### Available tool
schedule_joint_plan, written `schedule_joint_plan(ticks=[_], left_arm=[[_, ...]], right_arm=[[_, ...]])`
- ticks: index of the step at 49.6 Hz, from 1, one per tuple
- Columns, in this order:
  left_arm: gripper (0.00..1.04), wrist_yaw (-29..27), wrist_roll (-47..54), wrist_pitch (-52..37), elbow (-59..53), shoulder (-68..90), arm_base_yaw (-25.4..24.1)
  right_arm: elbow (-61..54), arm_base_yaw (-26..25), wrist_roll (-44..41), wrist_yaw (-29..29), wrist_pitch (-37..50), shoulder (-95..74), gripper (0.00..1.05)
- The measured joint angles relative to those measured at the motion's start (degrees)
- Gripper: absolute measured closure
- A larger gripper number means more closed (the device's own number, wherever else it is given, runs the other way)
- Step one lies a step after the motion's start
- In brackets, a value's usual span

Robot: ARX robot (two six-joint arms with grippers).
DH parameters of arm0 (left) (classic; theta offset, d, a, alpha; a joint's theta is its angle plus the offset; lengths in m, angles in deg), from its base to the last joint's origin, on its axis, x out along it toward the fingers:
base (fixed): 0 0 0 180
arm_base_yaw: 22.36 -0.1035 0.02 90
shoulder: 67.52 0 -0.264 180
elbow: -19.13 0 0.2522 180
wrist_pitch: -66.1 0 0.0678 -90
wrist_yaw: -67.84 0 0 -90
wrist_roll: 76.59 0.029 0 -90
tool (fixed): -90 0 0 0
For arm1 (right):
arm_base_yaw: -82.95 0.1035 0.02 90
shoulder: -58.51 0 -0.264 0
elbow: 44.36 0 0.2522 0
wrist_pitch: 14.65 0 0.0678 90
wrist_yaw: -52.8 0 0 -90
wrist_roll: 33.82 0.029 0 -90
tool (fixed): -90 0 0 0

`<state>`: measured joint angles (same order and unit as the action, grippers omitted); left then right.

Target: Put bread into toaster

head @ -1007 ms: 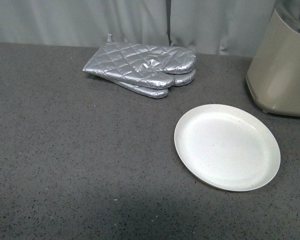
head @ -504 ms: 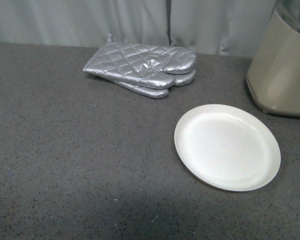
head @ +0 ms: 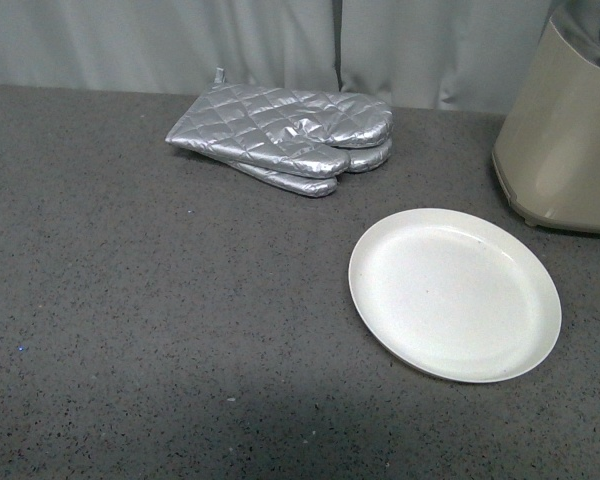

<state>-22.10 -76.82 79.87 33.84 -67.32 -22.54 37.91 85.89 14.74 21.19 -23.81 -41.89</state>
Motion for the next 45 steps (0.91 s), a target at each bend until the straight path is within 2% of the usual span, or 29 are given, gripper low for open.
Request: schedule_joint_plan(ticks=[6, 16, 22, 24, 25, 27, 28, 30, 32, 33, 36, 40, 45], left_arm=[[0.07, 0.00, 0.00, 0.00, 0.00, 0.00, 0.00], [0.07, 0.02, 0.00, 0.00, 0.00, 0.00, 0.00], [0.07, 0.00, 0.00, 0.00, 0.00, 0.00, 0.00], [0.07, 0.02, 0.00, 0.00, 0.00, 0.00, 0.00], [0.07, -0.02, 0.00, 0.00, 0.00, 0.00, 0.00], [0.07, -0.13, 0.00, 0.00, 0.00, 0.00, 0.00], [0.07, -0.04, 0.00, 0.00, 0.00, 0.00, 0.00], [0.07, -0.02, 0.00, 0.00, 0.00, 0.02, 0.00], [0.07, 0.00, 0.00, 0.00, 0.00, -0.02, 0.00], [0.07, -0.02, 0.00, 0.00, 0.00, -0.02, 0.00], [0.07, -0.09, 0.00, 0.00, 0.00, -0.02, 0.00], [0.07, 0.15, 0.00, 0.00, 0.00, -0.02, 0.00], [0.07, 0.11, 0.00, 0.00, 0.00, -0.02, 0.00]], right_arm=[[-0.50, 0.46, 0.15, -0.61, -0.90, 0.63, 0.09], [-8.28, 3.19, -6.12, -4.66, 5.35, 8.98, 0.09], [-20.90, 9.14, -12.57, -8.13, 9.05, 22.51, 0.09], [-28.30, 10.88, -18.38, -16.72, 15.96, 28.76, 0.16], [-33.16, 12.31, -24.06, -25.51, 21.16, 32.89, 0.21], [-39.60, 14.93, -30.47, -31.76, 25.62, 39.01, 0.28], [-44.19, 17.44, -34.73, -32.68, 25.62, 44.37, 0.33], [-51.89, 22.53, -40.15, -30.67, 21.29, 54.71, 0.42], [-58.84, 26.97, -43.41, -27.54, 13.46, 66.10, 0.51], [-61.33, 27.47, -44.35, -28.09, 10.69, 70.53, 0.55], [-68.19, 24.17, -46.42, -32.81, 2.91, 85.72, 0.69], [-68.17, 19.19, -47.25, -38.07, -0.52, 92.59, 0.80], [-68.19, 9.35, -47.80, -47.41, -3.39, 98.92, 1.01]])
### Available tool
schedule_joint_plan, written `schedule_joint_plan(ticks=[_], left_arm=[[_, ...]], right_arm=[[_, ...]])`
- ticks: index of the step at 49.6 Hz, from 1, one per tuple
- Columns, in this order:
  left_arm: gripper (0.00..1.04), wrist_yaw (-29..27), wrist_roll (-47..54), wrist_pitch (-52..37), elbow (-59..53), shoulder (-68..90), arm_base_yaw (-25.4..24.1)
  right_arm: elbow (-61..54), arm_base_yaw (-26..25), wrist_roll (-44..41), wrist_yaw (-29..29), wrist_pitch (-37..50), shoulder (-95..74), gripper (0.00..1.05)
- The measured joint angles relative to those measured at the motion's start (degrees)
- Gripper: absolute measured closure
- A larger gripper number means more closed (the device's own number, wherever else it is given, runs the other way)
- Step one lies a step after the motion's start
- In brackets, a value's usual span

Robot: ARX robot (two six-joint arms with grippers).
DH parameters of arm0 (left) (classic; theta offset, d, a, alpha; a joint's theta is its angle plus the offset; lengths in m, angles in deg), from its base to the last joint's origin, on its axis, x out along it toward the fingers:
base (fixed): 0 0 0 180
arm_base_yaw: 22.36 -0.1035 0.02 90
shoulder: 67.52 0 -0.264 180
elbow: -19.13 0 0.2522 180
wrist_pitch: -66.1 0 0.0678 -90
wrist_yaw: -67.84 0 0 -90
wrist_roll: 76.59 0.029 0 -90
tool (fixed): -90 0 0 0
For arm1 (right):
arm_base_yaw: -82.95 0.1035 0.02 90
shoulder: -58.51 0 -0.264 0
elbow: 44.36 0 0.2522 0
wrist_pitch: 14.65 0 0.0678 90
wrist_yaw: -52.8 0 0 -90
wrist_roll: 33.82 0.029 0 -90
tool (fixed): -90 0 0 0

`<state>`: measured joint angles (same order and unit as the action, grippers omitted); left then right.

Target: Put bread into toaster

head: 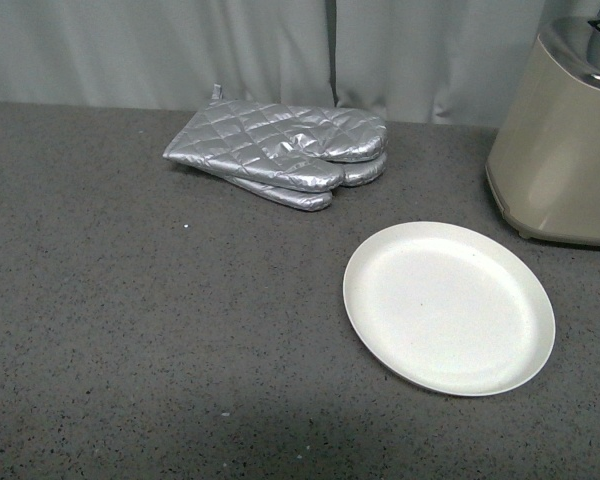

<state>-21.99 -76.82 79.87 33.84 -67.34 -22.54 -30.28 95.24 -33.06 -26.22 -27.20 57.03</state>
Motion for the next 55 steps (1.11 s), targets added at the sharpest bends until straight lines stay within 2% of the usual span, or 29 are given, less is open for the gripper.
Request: schedule_joint_plan(ticks=[1, 5, 7, 13, 22, 27, 39, 55], left_arm=[[0.07, -0.02, 0.00, 0.00, 0.00, -0.02, 0.00], [0.07, -0.11, 0.00, 0.00, 0.00, -0.02, 0.02], [0.07, -0.22, 0.00, 0.00, 0.00, -0.02, 0.04], [0.07, -0.13, 0.00, 0.00, 0.00, -0.02, 0.04], [0.07, -0.15, -0.02, 0.00, 0.00, -0.02, 0.04], [0.07, -0.17, 0.00, 0.00, 0.00, -0.02, 0.04], [0.07, -0.15, 0.00, 0.00, 0.00, -0.02, 0.04], [0.07, -0.13, 0.00, 0.00, 0.00, -0.02, 0.04]], right_arm=[[0.00, -2.40, -0.35, -2.43, -0.59, 0.50, 1.04], [-0.02, -8.70, -0.48, -9.86, -1.14, 1.18, 1.04], [-0.02, -11.30, -0.50, -10.49, -1.20, 1.22, 1.04], [-0.02, -12.04, -0.61, -10.80, -1.25, 1.22, 1.03], [-0.02, -12.07, -0.59, -10.84, -1.22, 1.22, 0.74], [-0.02, -12.11, -0.59, -10.93, -1.22, 1.22, 0.51], [-0.02, -12.11, -0.57, -10.88, -1.22, 1.22, 0.09], [-0.02, -12.15, -0.59, -10.88, -1.22, 1.22, 0.09]])
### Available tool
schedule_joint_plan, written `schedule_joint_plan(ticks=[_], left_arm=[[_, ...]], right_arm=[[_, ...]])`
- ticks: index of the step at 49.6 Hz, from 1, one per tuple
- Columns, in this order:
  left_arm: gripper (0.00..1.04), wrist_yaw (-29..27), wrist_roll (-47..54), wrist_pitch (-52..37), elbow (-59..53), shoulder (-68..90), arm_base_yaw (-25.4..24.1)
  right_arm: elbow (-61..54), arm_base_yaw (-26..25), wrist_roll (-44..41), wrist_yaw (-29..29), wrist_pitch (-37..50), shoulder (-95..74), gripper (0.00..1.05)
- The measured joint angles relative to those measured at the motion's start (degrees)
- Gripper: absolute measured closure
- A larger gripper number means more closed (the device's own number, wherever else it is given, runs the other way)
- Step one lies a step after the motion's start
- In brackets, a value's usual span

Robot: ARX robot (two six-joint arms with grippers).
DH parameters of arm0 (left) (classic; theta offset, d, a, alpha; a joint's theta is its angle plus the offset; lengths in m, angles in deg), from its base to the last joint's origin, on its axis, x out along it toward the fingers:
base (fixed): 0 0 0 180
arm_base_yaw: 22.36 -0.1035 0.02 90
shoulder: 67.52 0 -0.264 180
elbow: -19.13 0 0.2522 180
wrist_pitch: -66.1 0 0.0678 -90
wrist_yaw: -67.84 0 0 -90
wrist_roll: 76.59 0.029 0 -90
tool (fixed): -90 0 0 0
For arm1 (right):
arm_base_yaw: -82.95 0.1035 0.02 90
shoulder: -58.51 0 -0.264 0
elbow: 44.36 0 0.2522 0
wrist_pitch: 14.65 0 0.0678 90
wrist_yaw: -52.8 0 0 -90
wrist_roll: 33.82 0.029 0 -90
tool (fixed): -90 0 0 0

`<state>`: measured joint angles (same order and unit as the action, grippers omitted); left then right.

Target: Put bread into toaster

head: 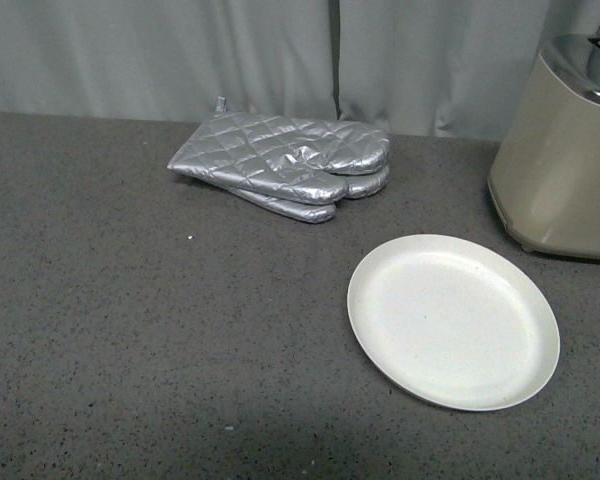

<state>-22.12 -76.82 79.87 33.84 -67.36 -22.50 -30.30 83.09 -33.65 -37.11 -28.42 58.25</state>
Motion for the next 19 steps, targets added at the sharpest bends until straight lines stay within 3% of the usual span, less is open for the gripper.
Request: schedule_joint_plan(ticks=[19], left_arm=[[0.07, -0.02, 0.00, 0.00, 0.00, 0.00, 0.00]], right_arm=[[0.00, 0.00, 0.00, 0.00, 0.00, 0.00, 0.09]])
